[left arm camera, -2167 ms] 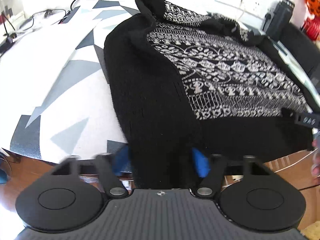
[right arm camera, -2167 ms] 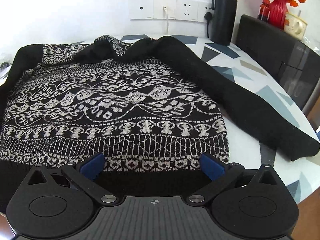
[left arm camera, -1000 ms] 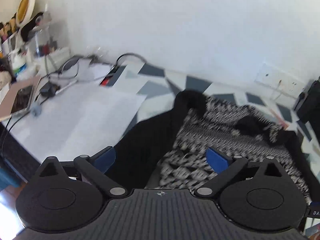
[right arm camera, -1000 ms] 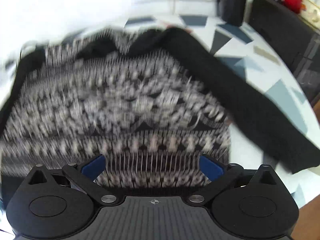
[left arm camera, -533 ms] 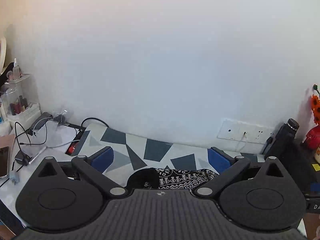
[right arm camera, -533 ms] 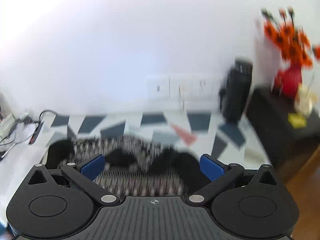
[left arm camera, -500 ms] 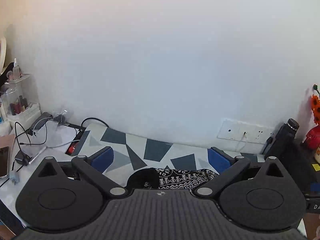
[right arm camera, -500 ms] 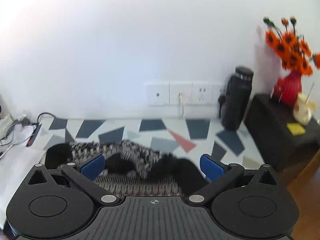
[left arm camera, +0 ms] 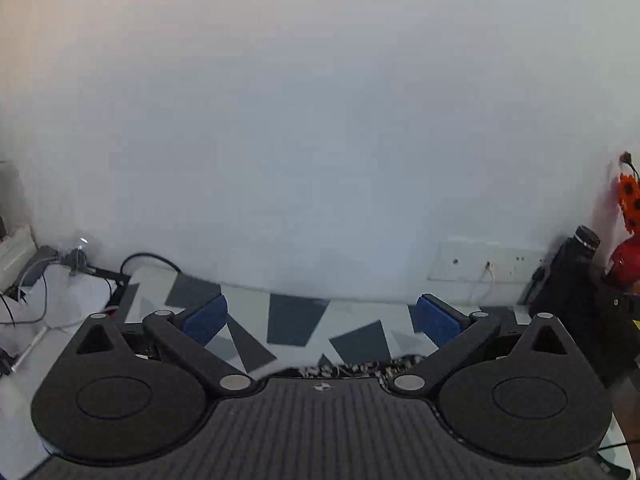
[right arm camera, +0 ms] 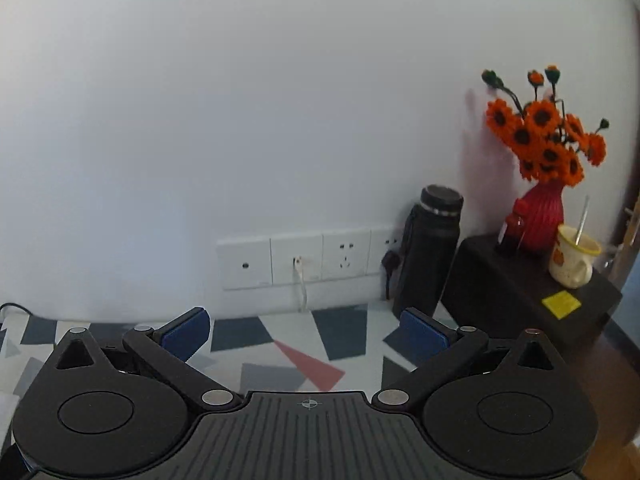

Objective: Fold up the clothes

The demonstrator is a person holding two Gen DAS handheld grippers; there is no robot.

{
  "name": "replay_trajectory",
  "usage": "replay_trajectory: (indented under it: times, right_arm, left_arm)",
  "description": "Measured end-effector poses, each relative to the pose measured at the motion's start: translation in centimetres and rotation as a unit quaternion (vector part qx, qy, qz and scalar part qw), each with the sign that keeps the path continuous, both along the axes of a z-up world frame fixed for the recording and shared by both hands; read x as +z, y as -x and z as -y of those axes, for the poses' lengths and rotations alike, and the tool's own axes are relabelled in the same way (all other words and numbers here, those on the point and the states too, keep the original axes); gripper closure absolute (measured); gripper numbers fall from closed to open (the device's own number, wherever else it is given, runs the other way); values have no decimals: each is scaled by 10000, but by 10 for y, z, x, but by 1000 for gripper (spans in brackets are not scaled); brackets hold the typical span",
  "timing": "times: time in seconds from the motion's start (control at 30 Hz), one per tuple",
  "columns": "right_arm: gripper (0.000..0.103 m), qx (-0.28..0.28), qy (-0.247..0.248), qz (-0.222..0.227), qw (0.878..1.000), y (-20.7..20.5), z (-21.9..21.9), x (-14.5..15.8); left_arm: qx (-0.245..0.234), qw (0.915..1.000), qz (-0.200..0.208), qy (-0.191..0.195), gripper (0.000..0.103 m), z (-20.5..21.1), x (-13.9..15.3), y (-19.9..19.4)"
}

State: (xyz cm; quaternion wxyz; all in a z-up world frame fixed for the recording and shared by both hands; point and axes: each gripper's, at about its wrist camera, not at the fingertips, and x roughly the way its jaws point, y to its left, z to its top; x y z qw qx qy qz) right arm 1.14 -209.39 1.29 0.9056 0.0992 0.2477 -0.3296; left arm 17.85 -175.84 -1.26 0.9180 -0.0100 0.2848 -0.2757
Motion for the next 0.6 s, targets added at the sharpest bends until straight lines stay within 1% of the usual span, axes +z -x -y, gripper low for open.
replay_trajectory:
  times: [0.07, 0.17, 0.27, 0.33, 0.37, 0.47, 0.53, 0.57, 0.6]
  right_arm:
    - [1, 13, -23, -62, 10000, 21, -9, -11]
    - [1, 55, -44, -156, 9999, 50, -20, -17]
    - [1, 91, -184, -170, 9996, 65, -26, -27]
    - [1, 298, -463, -363, 9978, 59, -27, -48]
    - [1, 421, -583, -462, 9963, 55, -26, -60]
    - [2, 617, -707, -793, 9924, 29, -35, -112]
    - [11, 819, -738, -1031, 9885, 11, -41, -143]
    - [17, 967, -771, -1164, 9855, 1, -44, -158]
    - [21, 1076, -809, -1286, 9825, -8, -45, -169]
  left_arm:
    - [-253, 9994, -221, 24, 0, -9, -16, 9]
    - [-424, 9977, -533, -47, 0, -18, -34, 17]
    - [-520, 9939, -934, -287, 0, -11, -66, 10]
    - [-533, 9889, -1281, -526, 0, 3, -95, -1]
    - [-572, 9866, -1409, -585, 0, 7, -108, -3]
    - [-561, 9805, -1729, -744, 0, 17, -147, -15]
    - [-641, 9756, -1895, -909, 0, 24, -165, -24]
    - [-686, 9738, -1925, -996, 0, 27, -172, -29]
    - [-706, 9732, -1895, -1091, 0, 30, -177, -33]
